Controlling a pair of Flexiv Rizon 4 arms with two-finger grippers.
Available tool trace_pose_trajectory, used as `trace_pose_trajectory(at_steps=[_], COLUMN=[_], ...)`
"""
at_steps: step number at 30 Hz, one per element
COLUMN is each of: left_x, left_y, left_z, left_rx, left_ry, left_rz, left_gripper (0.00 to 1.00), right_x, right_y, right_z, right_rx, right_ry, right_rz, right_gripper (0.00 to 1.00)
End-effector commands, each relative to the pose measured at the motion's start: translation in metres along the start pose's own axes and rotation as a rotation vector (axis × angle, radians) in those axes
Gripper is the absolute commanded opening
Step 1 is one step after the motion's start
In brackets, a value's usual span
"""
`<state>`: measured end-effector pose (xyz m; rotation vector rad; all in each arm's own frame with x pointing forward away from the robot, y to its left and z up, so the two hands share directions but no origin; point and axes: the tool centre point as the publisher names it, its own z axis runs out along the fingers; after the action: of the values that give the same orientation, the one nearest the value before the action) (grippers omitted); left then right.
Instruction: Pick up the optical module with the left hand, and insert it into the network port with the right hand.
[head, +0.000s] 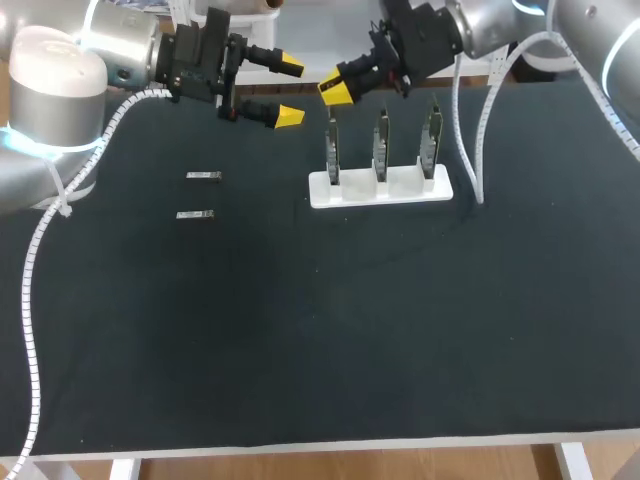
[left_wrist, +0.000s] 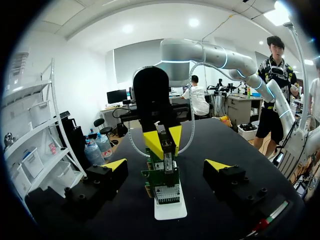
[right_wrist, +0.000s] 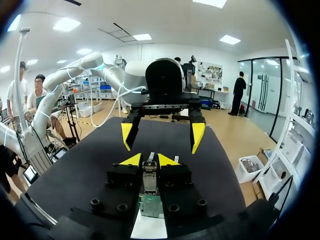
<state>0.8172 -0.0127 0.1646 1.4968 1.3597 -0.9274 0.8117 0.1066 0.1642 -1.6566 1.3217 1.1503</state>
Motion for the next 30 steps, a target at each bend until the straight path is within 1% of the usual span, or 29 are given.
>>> trace_pose_trajectory(at_steps=[1, 5, 10, 14, 30], left_x=[0.000, 0.000, 0.000, 0.000, 0.000], left_y=[-0.001, -0.001, -0.001, -0.001, -0.001], left_z=[0.000, 0.000, 0.000, 0.000, 0.000], left_rx=[-0.004, -0.004, -0.004, -0.004, -0.004], left_ry=[-0.001, -0.001, -0.001, -0.001, -0.001], left_rz=[0.003, 0.003, 0.003, 0.003, 0.003], left_gripper=[1.00, 1.00, 1.00, 1.00, 1.00], right_x=[0.003, 0.005, 0.008, 0.012, 0.014], right_y=[-0.008, -0.009, -0.008, -0.009, -0.008], right_z=[-0.001, -0.001, 0.001, 0.004, 0.004], right_rx=[-0.093, -0.089, -0.092, -0.097, -0.090], right_ry=[-0.004, -0.005, 0.024, 0.025, 0.026], right_rz=[0.002, 0.003, -0.005, 0.004, 0.007], right_gripper=[0.00, 0.00, 0.00, 0.00, 0.00])
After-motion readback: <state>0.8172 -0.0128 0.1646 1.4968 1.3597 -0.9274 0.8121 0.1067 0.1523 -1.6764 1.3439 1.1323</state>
